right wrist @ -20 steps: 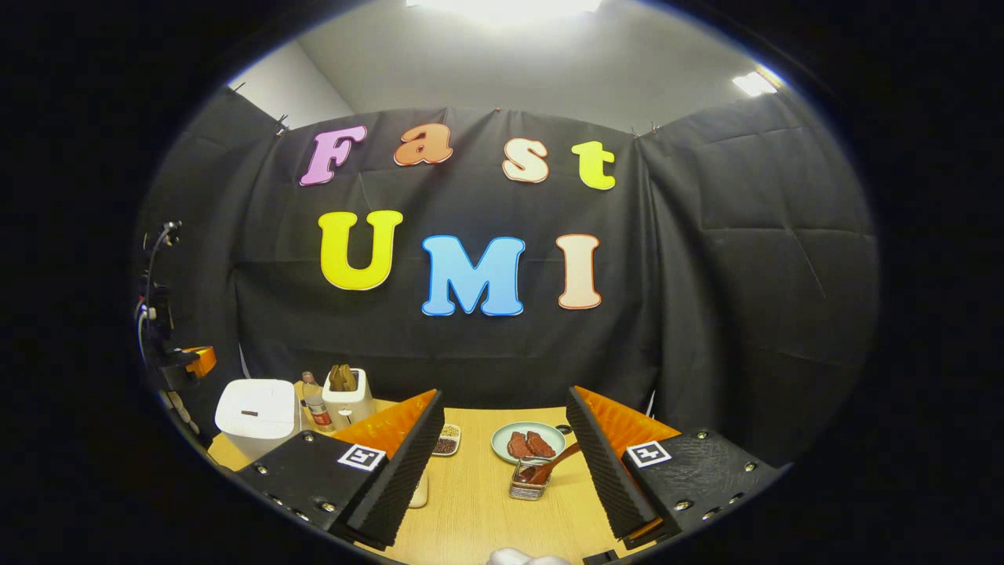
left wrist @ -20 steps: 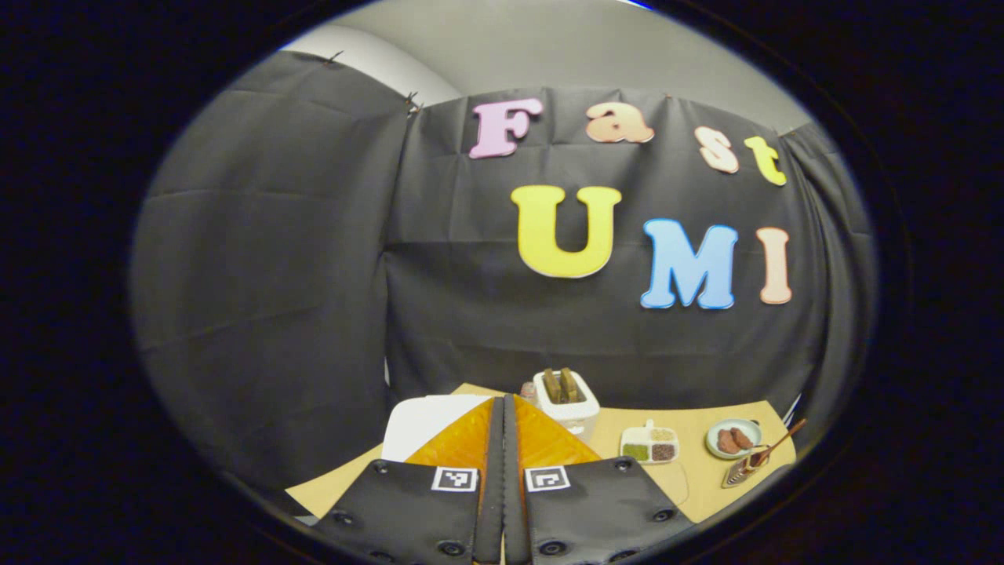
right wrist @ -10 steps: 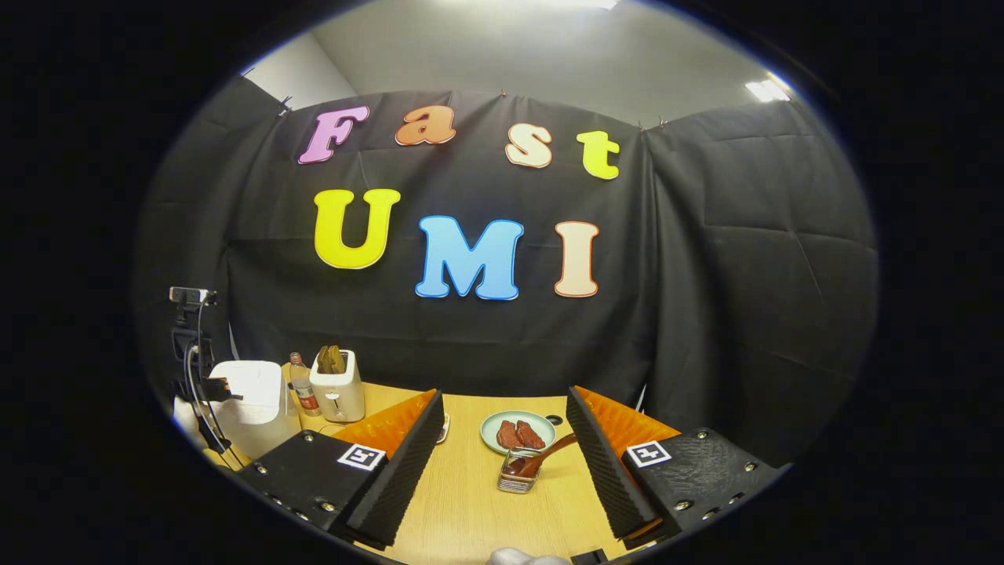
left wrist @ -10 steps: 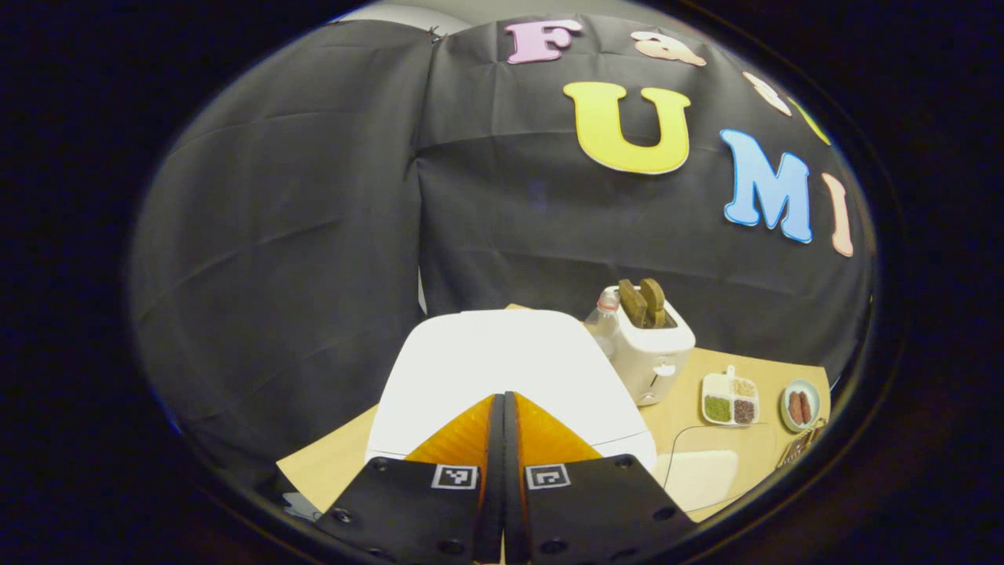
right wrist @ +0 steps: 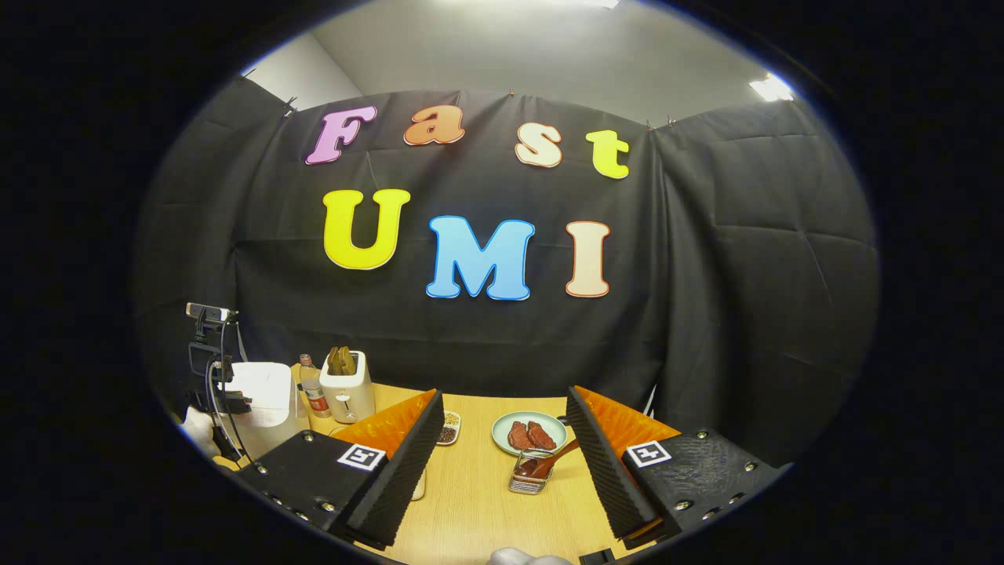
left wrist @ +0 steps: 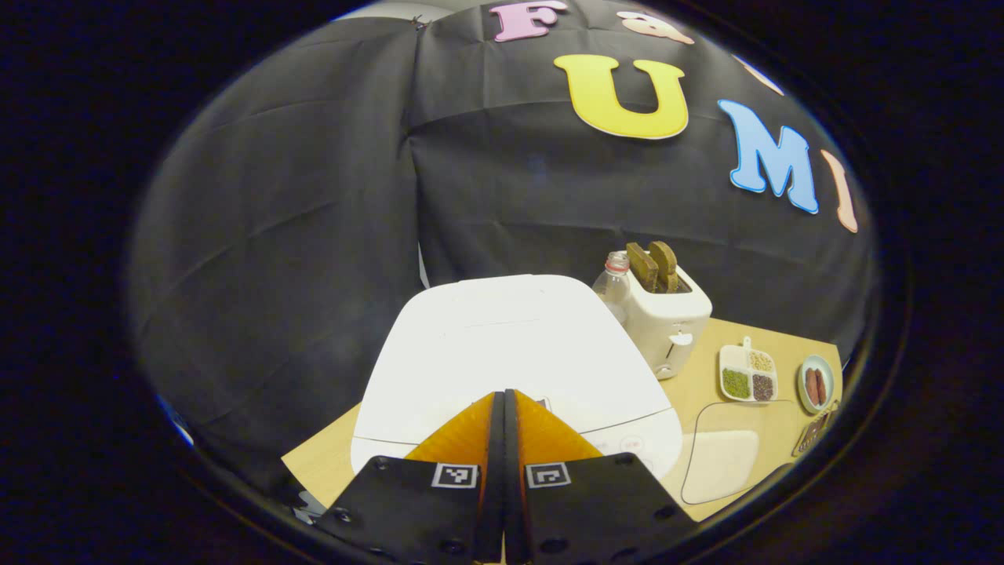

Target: Close the left gripper, press the button to open the rice cooker; take a wooden spoon from the chopstick holder with the right hand, scoop a spoonful of rice and pour it into the rice cooker, then put the wooden spoon back into the chopstick holder.

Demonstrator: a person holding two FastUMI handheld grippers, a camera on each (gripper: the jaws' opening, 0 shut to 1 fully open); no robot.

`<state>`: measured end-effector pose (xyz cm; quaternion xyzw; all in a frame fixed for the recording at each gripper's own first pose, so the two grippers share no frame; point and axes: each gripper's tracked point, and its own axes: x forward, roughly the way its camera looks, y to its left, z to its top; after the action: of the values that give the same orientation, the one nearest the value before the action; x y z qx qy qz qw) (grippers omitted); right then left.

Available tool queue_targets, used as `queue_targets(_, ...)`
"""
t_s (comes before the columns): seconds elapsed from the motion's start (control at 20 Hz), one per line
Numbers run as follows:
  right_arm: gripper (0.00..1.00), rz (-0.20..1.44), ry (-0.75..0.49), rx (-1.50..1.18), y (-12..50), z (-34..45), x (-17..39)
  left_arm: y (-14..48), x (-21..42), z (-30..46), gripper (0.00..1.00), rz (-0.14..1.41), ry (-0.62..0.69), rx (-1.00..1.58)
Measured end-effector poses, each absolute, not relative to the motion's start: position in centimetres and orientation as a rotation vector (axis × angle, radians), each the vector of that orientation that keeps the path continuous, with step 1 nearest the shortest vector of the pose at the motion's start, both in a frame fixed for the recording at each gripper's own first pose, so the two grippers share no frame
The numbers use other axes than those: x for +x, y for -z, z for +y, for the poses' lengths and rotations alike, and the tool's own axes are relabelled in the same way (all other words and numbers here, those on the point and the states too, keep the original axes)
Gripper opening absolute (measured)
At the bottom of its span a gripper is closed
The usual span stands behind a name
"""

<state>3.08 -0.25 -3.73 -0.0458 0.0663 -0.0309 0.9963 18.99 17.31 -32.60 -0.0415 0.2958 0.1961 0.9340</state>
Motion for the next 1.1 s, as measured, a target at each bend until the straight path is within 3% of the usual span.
queue_targets(0.35, 0.96, 0.144, 0.058, -0.074, 4.3, -0.2, 2.8, 32.9, 19.3, 17.9, 0.09, 0.694, -0.397, -0.136)
queue_targets(0.45, 0.96, 0.148, 0.050, -0.063, 4.5, -0.1, 2.6, 31.8, 19.2, 18.0, 0.09, 0.639, -0.396, -0.135)
queue_targets(0.65, 0.96, 0.093, 0.071, -0.076, 3.5, -1.0, 2.3, 19.2, 20.2, 20.6, 0.08, 0.195, -0.450, 0.013)
queue_targets(0.75, 0.96, 0.066, 0.077, -0.056, 3.3, -1.2, 2.2, 13.0, 18.1, 19.7, 0.09, 0.043, -0.429, 0.036)
queue_targets(1.1, 0.96, 0.044, 0.089, -0.047, 2.7, -1.5, 2.7, 7.4, 10.6, 13.6, 0.10, 0.048, -0.272, 0.001)
